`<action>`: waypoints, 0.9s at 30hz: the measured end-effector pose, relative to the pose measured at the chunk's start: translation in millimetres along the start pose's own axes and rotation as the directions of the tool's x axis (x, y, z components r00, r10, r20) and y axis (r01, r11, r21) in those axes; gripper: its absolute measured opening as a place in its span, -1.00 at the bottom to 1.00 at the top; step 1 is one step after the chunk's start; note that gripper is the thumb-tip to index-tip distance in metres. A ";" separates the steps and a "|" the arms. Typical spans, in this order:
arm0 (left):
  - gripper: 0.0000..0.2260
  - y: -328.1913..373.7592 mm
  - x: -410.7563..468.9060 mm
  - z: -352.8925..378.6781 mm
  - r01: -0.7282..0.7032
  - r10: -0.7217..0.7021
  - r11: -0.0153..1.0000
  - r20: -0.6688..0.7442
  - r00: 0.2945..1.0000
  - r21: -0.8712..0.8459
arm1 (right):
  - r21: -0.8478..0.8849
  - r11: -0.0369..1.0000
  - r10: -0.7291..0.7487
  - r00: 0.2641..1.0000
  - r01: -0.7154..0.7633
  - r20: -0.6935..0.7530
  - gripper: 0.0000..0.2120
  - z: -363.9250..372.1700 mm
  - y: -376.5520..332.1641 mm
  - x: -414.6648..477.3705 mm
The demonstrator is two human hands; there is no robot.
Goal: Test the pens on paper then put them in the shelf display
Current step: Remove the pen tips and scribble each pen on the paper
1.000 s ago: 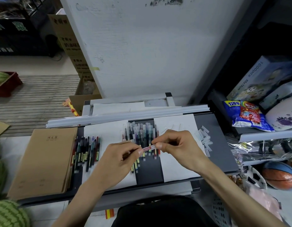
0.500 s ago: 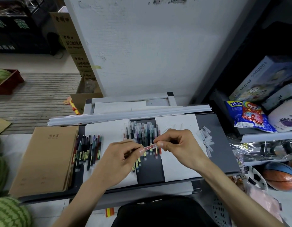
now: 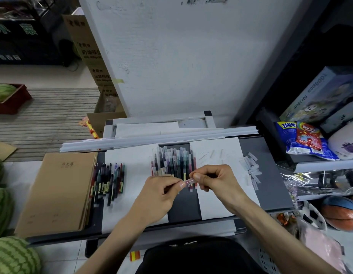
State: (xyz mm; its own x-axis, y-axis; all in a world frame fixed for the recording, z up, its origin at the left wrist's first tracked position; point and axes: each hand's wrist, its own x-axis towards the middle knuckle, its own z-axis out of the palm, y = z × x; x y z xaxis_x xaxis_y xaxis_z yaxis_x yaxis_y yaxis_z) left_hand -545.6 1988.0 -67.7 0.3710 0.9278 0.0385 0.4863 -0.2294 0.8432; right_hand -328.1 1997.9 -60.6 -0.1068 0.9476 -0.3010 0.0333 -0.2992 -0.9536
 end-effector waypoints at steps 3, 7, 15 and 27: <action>-0.81 -12.1 5.9 7.4 0.082 -0.088 0.995 0.113 0.990 0.059 | 0.072 0.995 0.074 0.994 -0.068 -0.080 -0.91 -2.6 15.9 1.4; -0.85 -31.0 4.5 20.0 0.173 -0.188 0.978 0.131 0.973 0.114 | 0.118 0.984 0.147 0.981 -0.132 -0.126 -0.82 3.3 39.4 2.2; -0.87 -93.5 2.5 4.1 0.557 -0.534 0.831 -0.251 0.807 0.022 | -0.530 0.822 0.121 0.974 -0.206 -0.190 -0.83 -30.3 80.7 19.4; -0.88 -138.1 23.4 0.0 0.700 -0.688 0.711 -0.279 0.670 -0.074 | -0.771 0.542 -0.048 0.904 -0.334 -0.425 -0.72 -90.5 82.1 80.0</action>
State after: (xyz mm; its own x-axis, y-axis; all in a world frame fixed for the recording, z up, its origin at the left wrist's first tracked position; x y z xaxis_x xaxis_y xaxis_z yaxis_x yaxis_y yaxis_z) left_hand -604.1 2041.4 -183.2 -0.3066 0.8613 -0.4052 0.5470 0.5078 0.6655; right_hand -244.1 2059.2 -163.0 0.3245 0.9183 -0.2269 0.8201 -0.3927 -0.4163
